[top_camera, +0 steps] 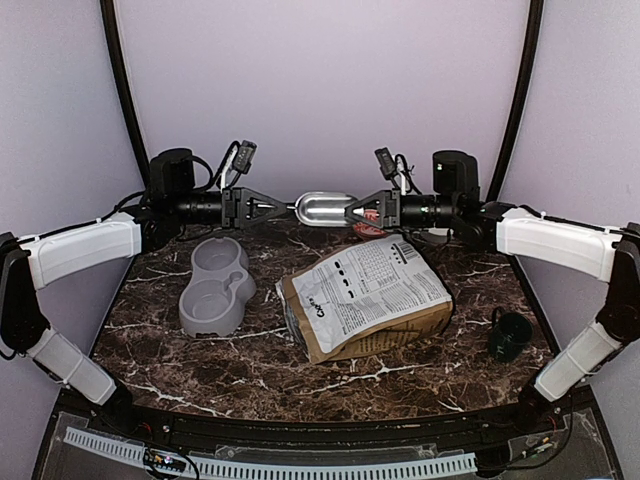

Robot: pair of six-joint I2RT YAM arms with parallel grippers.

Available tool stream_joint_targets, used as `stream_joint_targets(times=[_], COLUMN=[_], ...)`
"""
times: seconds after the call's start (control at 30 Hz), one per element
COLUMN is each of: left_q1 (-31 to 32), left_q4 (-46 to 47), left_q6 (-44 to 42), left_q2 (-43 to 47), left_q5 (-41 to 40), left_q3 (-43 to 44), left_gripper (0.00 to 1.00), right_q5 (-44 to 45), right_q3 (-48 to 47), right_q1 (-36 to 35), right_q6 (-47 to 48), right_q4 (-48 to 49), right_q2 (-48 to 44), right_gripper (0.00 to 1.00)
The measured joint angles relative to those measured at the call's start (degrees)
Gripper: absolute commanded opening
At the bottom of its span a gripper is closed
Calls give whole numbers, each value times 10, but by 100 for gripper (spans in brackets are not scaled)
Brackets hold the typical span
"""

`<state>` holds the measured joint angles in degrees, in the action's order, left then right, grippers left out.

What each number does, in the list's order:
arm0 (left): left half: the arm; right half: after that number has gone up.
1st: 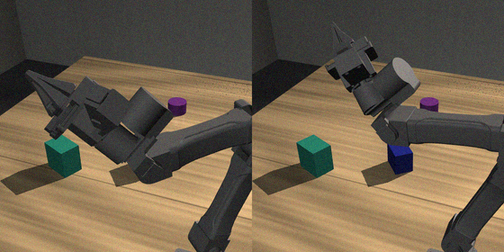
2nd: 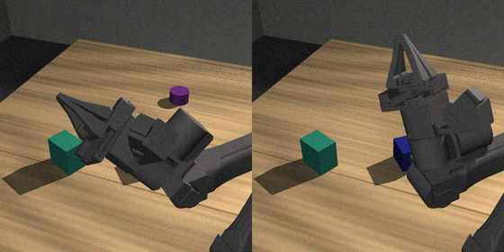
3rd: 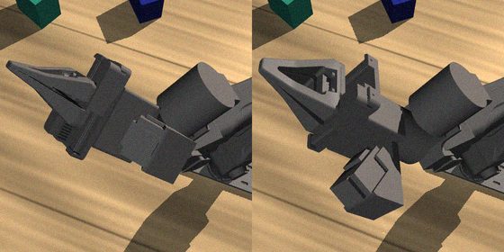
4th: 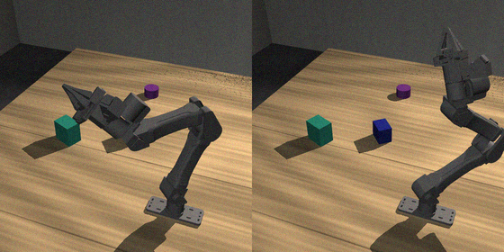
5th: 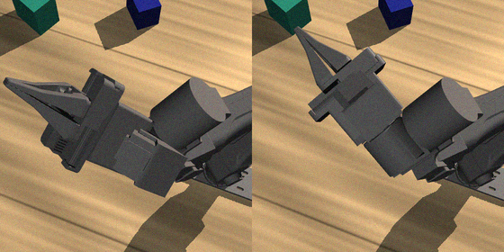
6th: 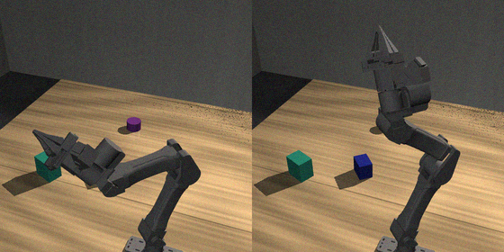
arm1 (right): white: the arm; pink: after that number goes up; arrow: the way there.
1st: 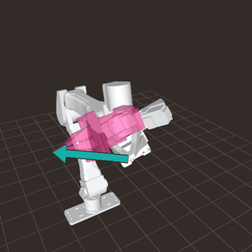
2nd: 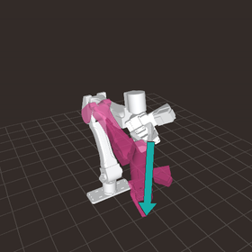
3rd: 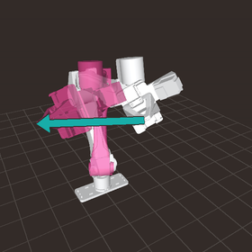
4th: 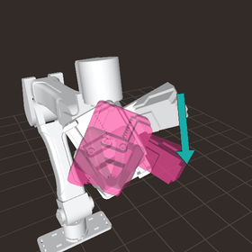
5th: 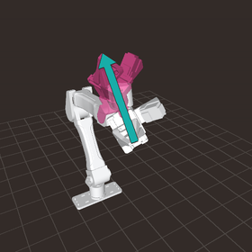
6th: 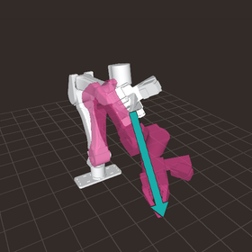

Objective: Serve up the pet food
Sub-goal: Pass from the right arm to the left

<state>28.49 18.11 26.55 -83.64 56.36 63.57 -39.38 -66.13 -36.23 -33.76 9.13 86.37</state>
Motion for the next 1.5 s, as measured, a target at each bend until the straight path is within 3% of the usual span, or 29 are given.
stream_joint_targets(times=[1.5], left_q1=[0], left_q4=[-15], left_q6=[-7], left_q2=[0], left_q5=[-9], left_q3=[0], left_gripper=[22], right_q5=[4], right_q3=[-17], right_q1=[-10], right_q6=[0], right_q4=[-1], right_q2=[18], right_gripper=[0])
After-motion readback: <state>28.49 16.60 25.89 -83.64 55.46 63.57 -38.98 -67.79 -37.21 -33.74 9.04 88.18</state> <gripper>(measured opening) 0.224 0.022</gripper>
